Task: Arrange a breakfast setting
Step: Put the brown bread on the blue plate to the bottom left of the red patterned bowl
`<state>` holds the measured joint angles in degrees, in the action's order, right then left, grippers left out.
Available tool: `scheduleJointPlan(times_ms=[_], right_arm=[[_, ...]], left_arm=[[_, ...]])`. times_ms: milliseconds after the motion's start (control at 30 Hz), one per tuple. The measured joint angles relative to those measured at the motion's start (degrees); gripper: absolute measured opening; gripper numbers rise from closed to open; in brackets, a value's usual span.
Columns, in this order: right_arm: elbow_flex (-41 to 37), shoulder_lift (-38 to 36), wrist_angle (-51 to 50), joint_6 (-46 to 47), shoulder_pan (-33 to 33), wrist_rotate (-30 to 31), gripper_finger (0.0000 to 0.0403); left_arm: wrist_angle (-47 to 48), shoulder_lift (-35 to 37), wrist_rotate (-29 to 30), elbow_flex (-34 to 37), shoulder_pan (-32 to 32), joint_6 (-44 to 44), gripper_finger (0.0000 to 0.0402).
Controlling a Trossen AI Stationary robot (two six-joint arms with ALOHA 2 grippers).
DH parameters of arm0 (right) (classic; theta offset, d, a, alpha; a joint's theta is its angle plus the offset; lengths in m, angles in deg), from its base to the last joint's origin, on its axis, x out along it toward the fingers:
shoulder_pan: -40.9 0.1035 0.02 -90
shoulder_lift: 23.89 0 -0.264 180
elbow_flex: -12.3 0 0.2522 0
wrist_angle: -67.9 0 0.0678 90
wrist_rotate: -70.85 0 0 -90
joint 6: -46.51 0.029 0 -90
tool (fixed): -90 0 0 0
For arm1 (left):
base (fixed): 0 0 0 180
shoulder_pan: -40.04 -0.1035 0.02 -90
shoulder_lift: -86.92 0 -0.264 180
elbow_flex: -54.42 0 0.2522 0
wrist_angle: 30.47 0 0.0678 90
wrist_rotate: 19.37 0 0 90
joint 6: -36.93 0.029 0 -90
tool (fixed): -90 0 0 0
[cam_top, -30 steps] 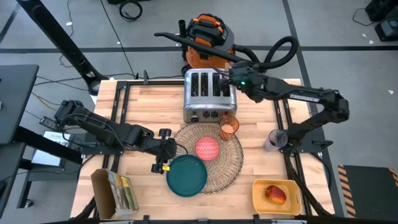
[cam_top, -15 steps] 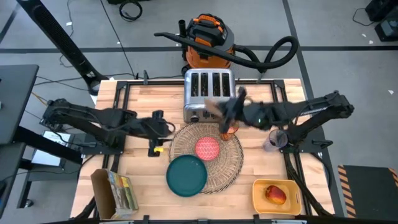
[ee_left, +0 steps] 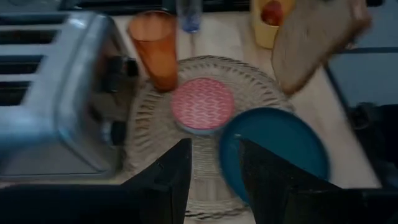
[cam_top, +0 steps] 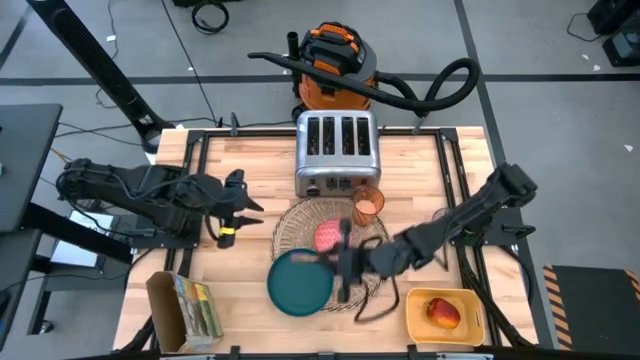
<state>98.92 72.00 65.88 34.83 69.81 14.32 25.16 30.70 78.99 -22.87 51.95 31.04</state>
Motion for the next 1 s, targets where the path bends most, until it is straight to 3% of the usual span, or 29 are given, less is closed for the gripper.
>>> scheduleJointPlan(times_ms=[167,333,667,767,1000], right_arm=[[0.00,8.47,7.03,-7.92,1.90,-2.62,0.0017],[0.00,16.91,15.84,-17.61,2.92,0.88,0.0018],[0.00,28.35,26.81,-28.83,3.88,5.16,0.0019],[0.00,30.35,27.30,-30.10,3.75,7.78,0.0020],[0.09,31.56,25.57,-25.60,2.94,6.05,0.0031]], left_arm=[[0.11,-0.45,-1.95,0.22,3.61,-2.02,0.0139],[-0.36,-1.13,-1.82,0.33,9.43,-5.84,0.0139],[-3.08,-4.64,8.20,0.33,21.19,-12.91,0.0139],[-5.09,-6.50,10.14,0.31,22.89,-13.07,0.0139],[-7.67,-10.80,10.75,0.33,23.64,-13.16,0.0139]])
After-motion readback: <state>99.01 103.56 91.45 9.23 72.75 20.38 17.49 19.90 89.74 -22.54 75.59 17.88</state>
